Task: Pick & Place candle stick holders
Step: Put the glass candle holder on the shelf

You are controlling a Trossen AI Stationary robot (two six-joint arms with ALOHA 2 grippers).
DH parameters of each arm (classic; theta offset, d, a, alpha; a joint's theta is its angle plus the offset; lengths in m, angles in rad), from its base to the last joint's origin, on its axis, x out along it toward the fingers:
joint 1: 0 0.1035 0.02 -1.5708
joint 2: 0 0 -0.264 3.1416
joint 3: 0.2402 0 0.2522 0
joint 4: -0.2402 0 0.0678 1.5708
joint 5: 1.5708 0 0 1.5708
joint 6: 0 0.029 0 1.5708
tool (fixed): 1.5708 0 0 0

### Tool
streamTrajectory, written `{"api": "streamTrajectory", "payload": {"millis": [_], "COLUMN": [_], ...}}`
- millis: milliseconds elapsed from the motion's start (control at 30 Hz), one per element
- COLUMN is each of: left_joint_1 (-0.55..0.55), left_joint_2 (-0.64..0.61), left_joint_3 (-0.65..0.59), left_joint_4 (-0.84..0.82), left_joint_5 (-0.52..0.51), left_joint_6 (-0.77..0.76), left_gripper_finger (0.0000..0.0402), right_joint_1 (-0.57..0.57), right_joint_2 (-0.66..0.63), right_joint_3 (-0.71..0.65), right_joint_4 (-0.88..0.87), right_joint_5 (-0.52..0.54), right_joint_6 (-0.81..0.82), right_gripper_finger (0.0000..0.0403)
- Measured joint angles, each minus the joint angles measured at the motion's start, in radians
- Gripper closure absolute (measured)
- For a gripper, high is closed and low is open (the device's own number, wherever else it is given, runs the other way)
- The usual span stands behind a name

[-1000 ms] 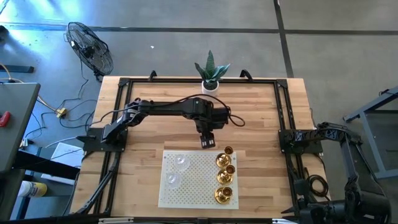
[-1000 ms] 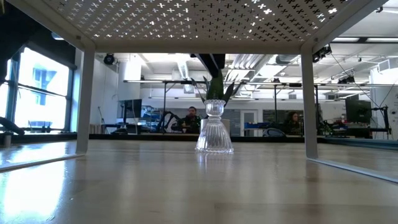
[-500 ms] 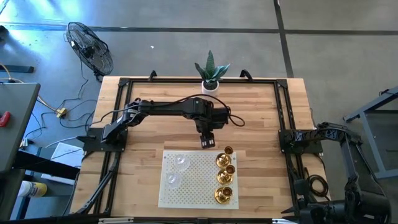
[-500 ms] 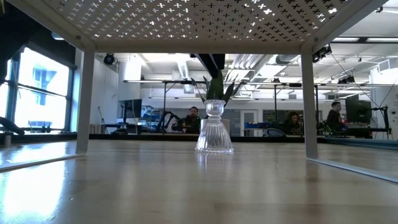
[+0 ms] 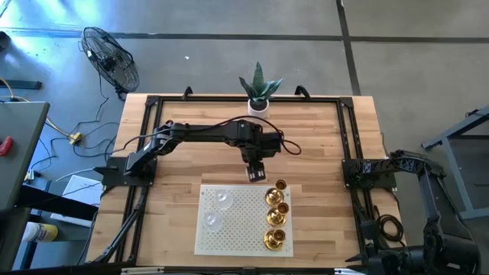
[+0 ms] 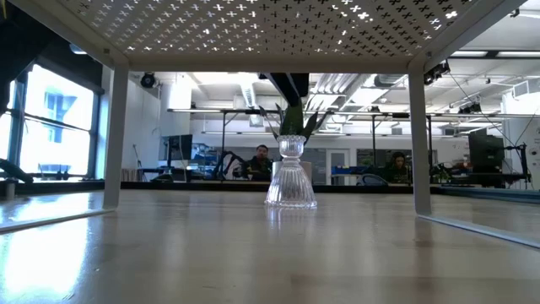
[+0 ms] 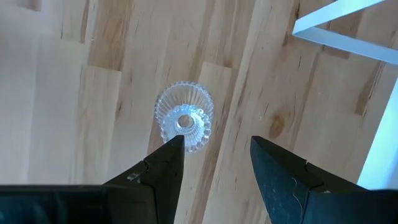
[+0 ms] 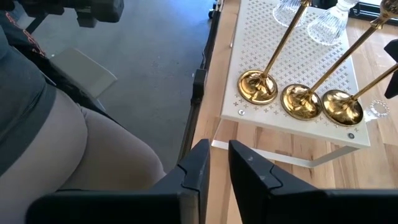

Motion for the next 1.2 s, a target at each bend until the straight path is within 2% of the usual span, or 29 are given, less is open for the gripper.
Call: {"api": "streamTrajectory", "payload": {"millis": [267,1200], "left_joint_1": [0.000,0.000], "left_joint_2": [0.002,0.002], "left_joint_3": [-0.054,-0.055], "left_joint_4": [0.012,0.019], "left_joint_5": [0.024,0.019], "left_joint_6": [0.004,0.007], "left_gripper_finger": [0.0222,0.0222], "right_joint_1": [0.000,0.000], "right_joint_2": [0.000,0.000], "right_joint_3": [0.000,0.000], "right_joint_4": [0.000,-0.001], "right_joint_5": [0.000,-0.005], "right_joint_6": [0.000,0.000], "right_gripper_finger": [0.0356,0.0350]}}
